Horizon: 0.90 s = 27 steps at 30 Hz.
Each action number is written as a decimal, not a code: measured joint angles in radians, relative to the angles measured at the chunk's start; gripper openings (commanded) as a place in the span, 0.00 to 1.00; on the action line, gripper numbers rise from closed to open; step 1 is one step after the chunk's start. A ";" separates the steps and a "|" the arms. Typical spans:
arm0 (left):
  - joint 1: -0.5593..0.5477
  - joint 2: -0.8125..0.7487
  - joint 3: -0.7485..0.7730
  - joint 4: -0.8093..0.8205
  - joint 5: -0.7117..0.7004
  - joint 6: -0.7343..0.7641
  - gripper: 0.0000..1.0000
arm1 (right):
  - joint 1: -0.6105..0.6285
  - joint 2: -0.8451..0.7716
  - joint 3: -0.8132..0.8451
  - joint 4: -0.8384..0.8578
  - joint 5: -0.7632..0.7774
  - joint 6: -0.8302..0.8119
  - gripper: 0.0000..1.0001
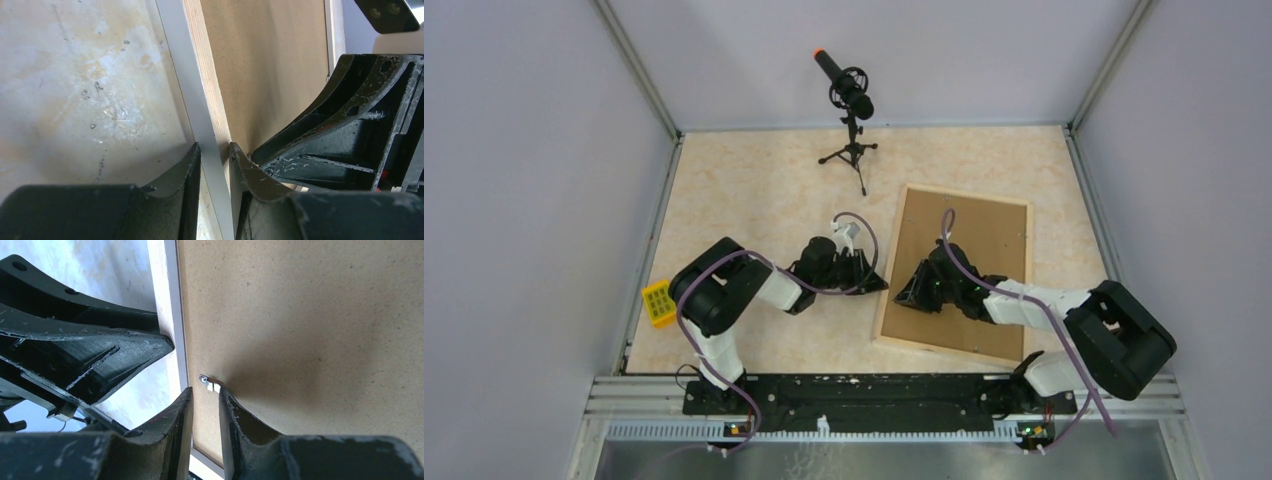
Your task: Put the photo into the frame
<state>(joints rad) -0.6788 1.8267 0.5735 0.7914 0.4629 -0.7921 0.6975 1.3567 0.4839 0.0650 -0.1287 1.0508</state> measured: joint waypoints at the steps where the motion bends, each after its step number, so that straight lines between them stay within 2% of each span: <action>1: 0.002 -0.001 0.000 0.000 -0.005 0.001 0.29 | 0.000 0.003 0.000 0.008 0.003 0.006 0.25; 12: 0.004 -0.005 0.000 -0.001 -0.015 0.001 0.28 | 0.000 0.105 0.023 0.179 0.075 0.048 0.25; 18: 0.005 -0.006 0.000 0.003 -0.023 0.001 0.27 | -0.008 0.117 0.055 0.146 0.075 0.026 0.28; 20: 0.004 -0.007 0.000 0.002 -0.025 0.001 0.28 | -0.024 0.105 0.066 0.108 0.077 -0.002 0.37; 21: 0.002 -0.007 0.000 0.002 -0.026 0.001 0.28 | -0.035 0.087 0.065 0.090 0.077 -0.014 0.37; 27: -0.005 -0.007 0.000 0.003 -0.033 0.001 0.27 | -0.095 -0.042 0.001 0.082 0.012 -0.054 0.35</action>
<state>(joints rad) -0.6834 1.8198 0.5732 0.7940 0.4301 -0.7910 0.6022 1.3148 0.4847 0.1467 -0.1169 0.9966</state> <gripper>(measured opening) 0.277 0.372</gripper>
